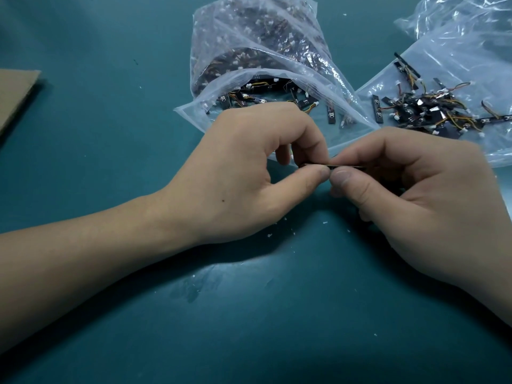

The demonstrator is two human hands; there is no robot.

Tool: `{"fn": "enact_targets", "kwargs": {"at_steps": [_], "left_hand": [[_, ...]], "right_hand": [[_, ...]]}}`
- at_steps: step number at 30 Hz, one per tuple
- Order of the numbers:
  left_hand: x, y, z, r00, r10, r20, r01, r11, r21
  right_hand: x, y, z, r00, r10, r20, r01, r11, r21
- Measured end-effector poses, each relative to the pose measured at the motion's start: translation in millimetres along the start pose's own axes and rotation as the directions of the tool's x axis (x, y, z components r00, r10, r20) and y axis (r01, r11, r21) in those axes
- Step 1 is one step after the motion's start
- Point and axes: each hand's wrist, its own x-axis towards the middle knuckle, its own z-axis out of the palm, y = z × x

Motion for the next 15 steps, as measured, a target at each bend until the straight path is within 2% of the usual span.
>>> {"fn": "enact_targets", "kwargs": {"at_steps": [15], "left_hand": [[0.4, -0.1, 0.3, 1.000, -0.017, -0.004, 0.017, 1.000, -0.011]], "right_hand": [[0.6, -3.3, 0.0, 1.000, -0.017, -0.005, 0.017, 0.999, 0.044]]}}
